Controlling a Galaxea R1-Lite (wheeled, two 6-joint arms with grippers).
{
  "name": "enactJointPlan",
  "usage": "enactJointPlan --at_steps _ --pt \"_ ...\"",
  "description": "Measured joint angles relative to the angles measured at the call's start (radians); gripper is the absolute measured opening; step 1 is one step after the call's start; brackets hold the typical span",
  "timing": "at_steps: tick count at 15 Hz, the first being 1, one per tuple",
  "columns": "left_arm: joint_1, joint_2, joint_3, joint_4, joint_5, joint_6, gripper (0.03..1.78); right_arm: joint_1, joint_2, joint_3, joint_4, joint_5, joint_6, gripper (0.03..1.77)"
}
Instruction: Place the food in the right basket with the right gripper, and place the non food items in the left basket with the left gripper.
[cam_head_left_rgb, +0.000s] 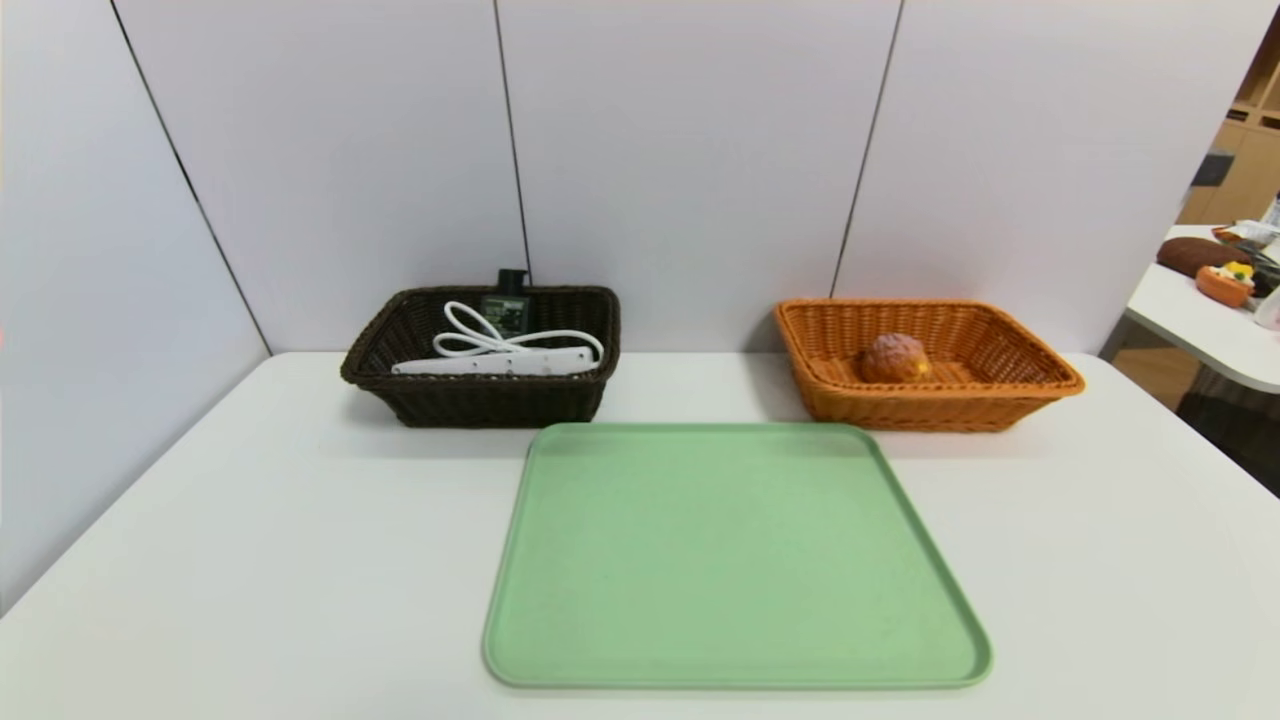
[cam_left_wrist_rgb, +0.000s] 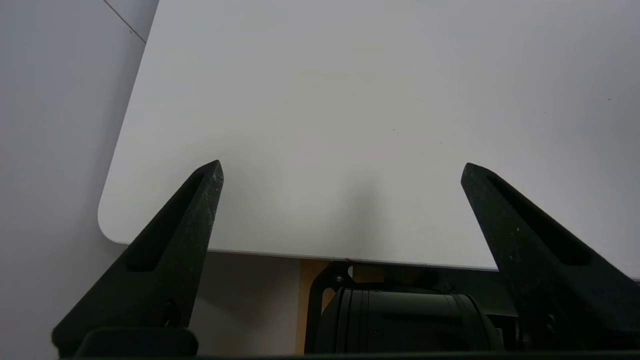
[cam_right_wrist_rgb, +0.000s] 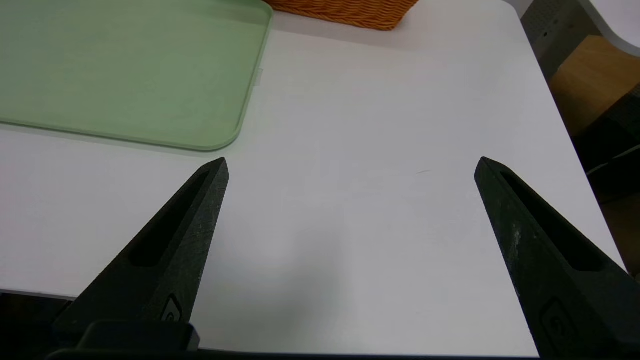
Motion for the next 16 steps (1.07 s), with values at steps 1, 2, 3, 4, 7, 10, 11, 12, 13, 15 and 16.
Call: enactJointPlan --at_steps 1,2,3,4,7,10,11,12,13,15,16 --pt "0.001 -0.016 0.010 -0.001 -0.007 -0.001 1.69 0.000 -0.005 -0.003 0.000 0.010 -0.002 1.70" --pt "0.003 -0.032 0.018 -0.001 -0.011 -0.002 1.69 0.001 -0.009 -0.009 0.003 0.016 -0.007 1.70" --pt "0.002 -0.049 0.028 -0.001 -0.013 -0.001 1.69 0.012 -0.012 -0.016 0.010 0.016 -0.010 1.70" --pt "0.000 -0.062 0.035 -0.002 -0.013 0.001 1.69 0.036 -0.016 -0.024 0.023 0.014 -0.012 1.70" --pt "-0.004 -0.094 0.068 -0.026 -0.015 0.002 1.69 0.102 -0.046 -0.029 0.072 0.014 -0.012 1.70" --pt "-0.006 -0.114 0.119 -0.145 -0.016 0.005 1.69 0.101 -0.125 0.026 0.013 0.018 -0.014 1.70" --pt "-0.007 -0.122 0.149 -0.200 -0.017 0.007 1.69 0.099 -0.154 0.058 -0.042 0.019 -0.013 1.70" --pt "-0.008 -0.132 0.186 -0.248 -0.017 0.009 1.69 0.097 -0.180 0.095 -0.097 0.020 -0.011 1.70" --pt "-0.009 -0.144 0.229 -0.297 -0.018 0.010 1.69 0.096 -0.205 0.139 -0.150 0.020 -0.010 1.70" --pt "-0.010 -0.169 0.325 -0.436 -0.026 0.011 1.69 0.096 -0.251 0.238 -0.283 0.020 -0.010 1.70" --pt "-0.011 -0.182 0.373 -0.521 -0.046 0.011 1.69 0.095 -0.265 0.283 -0.353 0.019 -0.010 1.70"
